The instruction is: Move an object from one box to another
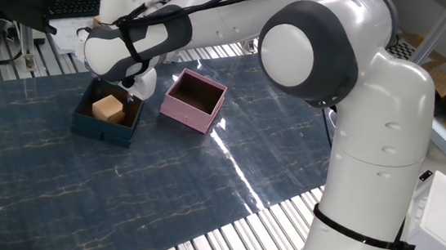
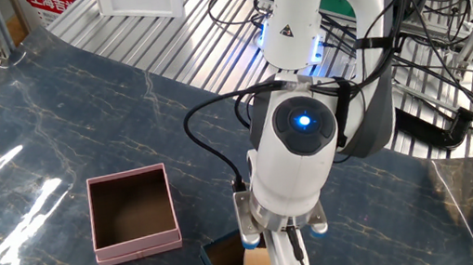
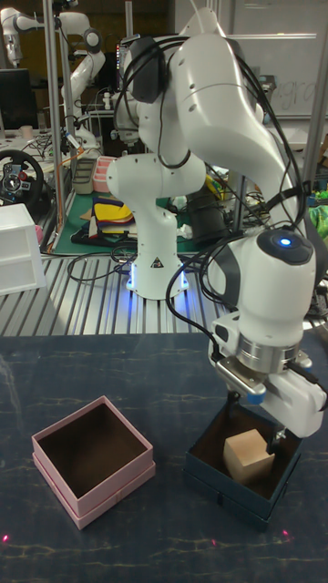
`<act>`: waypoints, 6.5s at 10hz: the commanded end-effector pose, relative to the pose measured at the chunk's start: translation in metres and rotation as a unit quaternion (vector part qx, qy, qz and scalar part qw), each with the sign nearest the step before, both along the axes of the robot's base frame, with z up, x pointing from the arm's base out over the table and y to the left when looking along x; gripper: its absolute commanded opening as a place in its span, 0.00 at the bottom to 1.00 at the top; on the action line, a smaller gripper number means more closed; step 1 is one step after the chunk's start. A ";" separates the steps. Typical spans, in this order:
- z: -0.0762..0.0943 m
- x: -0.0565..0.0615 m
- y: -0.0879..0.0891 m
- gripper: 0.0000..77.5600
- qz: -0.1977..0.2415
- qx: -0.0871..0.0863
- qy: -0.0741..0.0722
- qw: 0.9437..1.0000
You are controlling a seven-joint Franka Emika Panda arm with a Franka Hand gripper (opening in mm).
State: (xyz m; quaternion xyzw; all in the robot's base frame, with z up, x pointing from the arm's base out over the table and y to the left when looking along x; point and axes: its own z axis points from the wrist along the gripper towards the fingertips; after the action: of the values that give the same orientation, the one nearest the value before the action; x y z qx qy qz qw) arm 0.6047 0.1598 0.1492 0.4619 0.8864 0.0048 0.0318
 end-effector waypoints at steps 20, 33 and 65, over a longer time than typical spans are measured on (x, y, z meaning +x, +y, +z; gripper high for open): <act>-0.035 0.006 0.001 1.00 -0.058 0.001 -0.012 0.998; -0.038 0.005 0.002 0.02 -0.061 -0.010 -0.010 0.998; 0.104 -0.006 -0.051 0.02 0.305 -0.028 0.015 0.952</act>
State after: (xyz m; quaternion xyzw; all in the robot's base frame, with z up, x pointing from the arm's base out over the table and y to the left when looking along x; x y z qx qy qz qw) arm 0.5984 0.1167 0.2518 0.1809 0.9830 -0.0176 0.0272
